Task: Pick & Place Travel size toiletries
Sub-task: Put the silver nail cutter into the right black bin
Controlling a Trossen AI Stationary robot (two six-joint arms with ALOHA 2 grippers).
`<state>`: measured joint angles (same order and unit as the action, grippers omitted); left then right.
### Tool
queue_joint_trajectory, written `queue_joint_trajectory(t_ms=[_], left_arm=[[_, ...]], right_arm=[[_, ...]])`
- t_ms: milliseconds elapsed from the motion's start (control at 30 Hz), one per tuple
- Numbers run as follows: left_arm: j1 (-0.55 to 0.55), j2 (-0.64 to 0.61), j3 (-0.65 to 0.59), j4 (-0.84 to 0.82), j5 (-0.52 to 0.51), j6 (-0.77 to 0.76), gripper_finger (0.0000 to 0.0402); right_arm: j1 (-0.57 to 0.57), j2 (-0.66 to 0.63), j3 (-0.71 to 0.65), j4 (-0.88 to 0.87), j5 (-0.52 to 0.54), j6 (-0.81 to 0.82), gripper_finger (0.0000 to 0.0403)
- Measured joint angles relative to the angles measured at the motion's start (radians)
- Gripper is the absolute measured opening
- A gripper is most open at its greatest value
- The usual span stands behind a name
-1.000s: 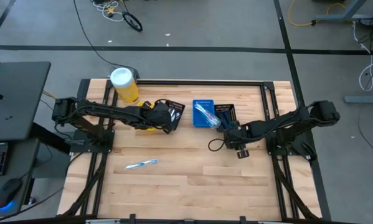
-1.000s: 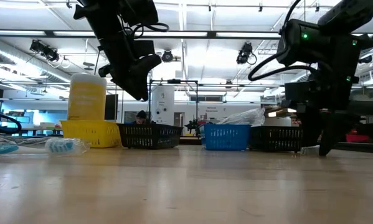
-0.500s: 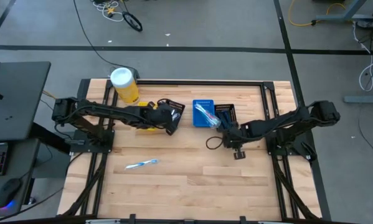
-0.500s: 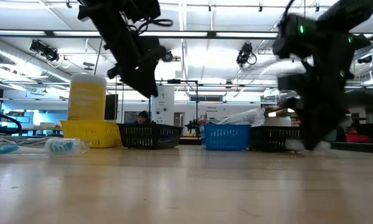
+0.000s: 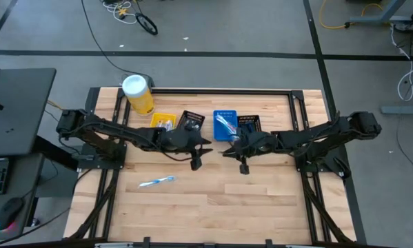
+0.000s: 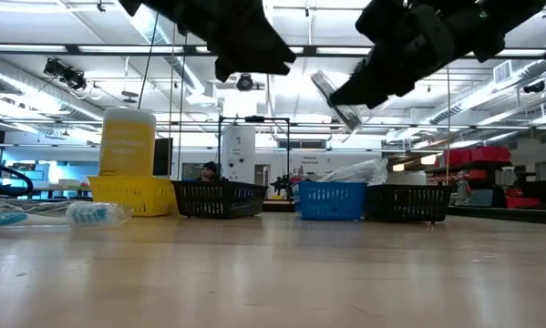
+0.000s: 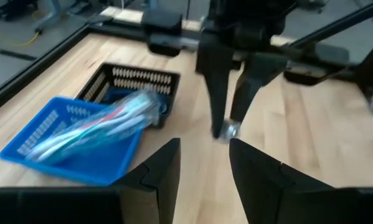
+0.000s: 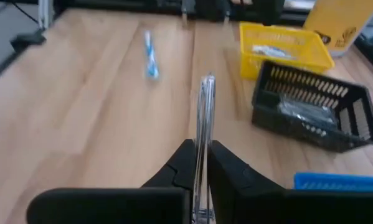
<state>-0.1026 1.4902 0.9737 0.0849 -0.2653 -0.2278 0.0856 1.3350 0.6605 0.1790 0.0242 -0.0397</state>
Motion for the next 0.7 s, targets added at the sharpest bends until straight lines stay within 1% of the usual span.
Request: queue_joint_trajectory(t_ms=[133,333,600,700], left_arm=[[-0.022,0.000,0.000,0.013,-0.002,0.018,0.0145],[-0.022,0.000,0.000,0.042,-0.003,0.048,0.0145],[-0.021,0.000,-0.006,0.103,-0.001,0.057,0.0145],[-0.022,0.000,-0.010,0.124,0.019,0.062,0.0145]], right_arm=[[-0.001,0.000,0.000,0.054,-0.002,0.035,0.0026],[-0.001,0.000,0.000,0.127,-0.001,0.075,0.0026],[-0.001,0.000,0.000,0.141,-0.001,0.079,0.0026],[-0.001,0.000,0.000,0.142,-0.001,0.082,0.0026]])
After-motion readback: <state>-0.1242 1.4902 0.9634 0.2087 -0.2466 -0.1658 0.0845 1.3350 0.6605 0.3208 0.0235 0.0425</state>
